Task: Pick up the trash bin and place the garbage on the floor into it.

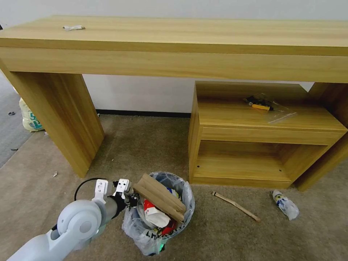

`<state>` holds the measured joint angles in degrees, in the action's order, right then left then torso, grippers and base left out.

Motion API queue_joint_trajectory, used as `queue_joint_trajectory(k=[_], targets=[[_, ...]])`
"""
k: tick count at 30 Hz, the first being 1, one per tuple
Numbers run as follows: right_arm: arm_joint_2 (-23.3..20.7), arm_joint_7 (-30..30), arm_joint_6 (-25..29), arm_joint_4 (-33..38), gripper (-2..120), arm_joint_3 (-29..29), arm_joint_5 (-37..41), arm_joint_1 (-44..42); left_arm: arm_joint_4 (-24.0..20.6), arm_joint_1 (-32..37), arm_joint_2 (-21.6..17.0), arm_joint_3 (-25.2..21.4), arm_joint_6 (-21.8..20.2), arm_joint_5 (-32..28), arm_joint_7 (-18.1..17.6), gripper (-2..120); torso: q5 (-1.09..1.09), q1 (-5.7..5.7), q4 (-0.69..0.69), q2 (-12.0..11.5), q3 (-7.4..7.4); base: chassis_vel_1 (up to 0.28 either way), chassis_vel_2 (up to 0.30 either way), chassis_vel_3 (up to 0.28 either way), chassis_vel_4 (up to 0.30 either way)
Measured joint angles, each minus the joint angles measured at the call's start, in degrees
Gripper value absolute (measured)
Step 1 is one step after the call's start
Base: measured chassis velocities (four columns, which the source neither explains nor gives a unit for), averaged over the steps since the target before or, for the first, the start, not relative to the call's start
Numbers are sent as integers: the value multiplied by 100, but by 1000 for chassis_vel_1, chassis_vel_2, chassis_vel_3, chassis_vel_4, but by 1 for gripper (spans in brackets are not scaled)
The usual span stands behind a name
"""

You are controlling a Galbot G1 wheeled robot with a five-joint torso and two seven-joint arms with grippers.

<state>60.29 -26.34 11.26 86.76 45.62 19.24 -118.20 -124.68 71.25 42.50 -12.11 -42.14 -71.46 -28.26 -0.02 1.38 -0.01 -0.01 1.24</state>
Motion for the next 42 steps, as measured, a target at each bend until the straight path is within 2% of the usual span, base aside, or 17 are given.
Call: queue_joint_trajectory(k=[10,12,14,16,19,20,23,25,26,29,31,33,34,37,38,41,42], targets=[[-271,-23,-220,1141,13,483,-174,594,107,-45,12,80,0,1,11,0,-1,0,1,0,1,0,0,0,0],[-355,-20,-362,1426,13,509,-168,789,147,-78,12,101,0,2,16,0,0,0,-3,0,1,0,0,0,0],[-474,11,-548,1746,13,489,-82,1071,185,-128,12,136,0,-12,24,0,0,0,3,1,0,0,0,0,0],[-641,102,-788,1998,13,350,78,1364,222,-179,8,162,1,-36,26,0,-2,1,-1,0,2,0,0,0,0],[-952,235,-1116,2330,13,-30,368,1904,265,-238,-12,187,0,-80,27,0,0,1,3,0,1,0,0,0,0],[-1123,315,-1343,2471,13,-332,536,2255,288,-257,-27,190,1,-100,28,0,0,1,-2,-1,2,0,0,0,0],[-1304,447,-1556,2644,13,-651,729,2689,304,-269,-45,192,1,-112,28,0,1,1,1,0,1,0,0,0,0],[-1634,629,-2002,2974,13,-1425,1084,3526,332,-297,-90,213,1,-119,40,0,0,1,3,0,1,0,0,0,0],[-1634,629,-2002,2974,13,-1425,1084,3526,332,-297,-90,213,1,-119,40,0,0,1,3,0,1,0,0,0,0],[-1800,628,-2372,3288,13,-2098,1389,4268,404,-410,-144,254,1,-114,96,0,-1,1,1,0,1,0,0,0,0],[-1810,627,-2425,3332,13,-2213,1446,4395,417,-440,-151,268,1,-114,105,0,-1,1,0,0,1,0,0,0,0],[-1781,634,-2640,3434,13,-2759,1764,5036,505,-663,-158,414,1,-132,129,0,-3,1,0,0,0,0,0,0,0],[-1781,634,-2640,3434,13,-2759,1764,5036,505,-663,-158,414,1,-132,129,0,-3,1,0,0,0,0,0,0,0],[-1628,724,-2834,3382,13,-3442,2046,5789,596,-943,-109,648,2,-219,109,0,-2,1,1,0,1,0,0,0,0],[-1628,724,-2834,3382,13,-3442,2046,5789,596,-943,-109,648,2,-219,109,0,-2,1,1,0,1,0,0,0,0],[-1473,817,-2956,3223,13,-4214,2194,6434,668,-1183,-74,841,1,-315,73,0,-2,1,0,0,1,0,0,0,0],[-1473,817,-2956,3223,13,-4214,2194,6434,668,-1183,-74,841,1,-315,73,0,-2,1,0,0,1,0,0,0,0]])
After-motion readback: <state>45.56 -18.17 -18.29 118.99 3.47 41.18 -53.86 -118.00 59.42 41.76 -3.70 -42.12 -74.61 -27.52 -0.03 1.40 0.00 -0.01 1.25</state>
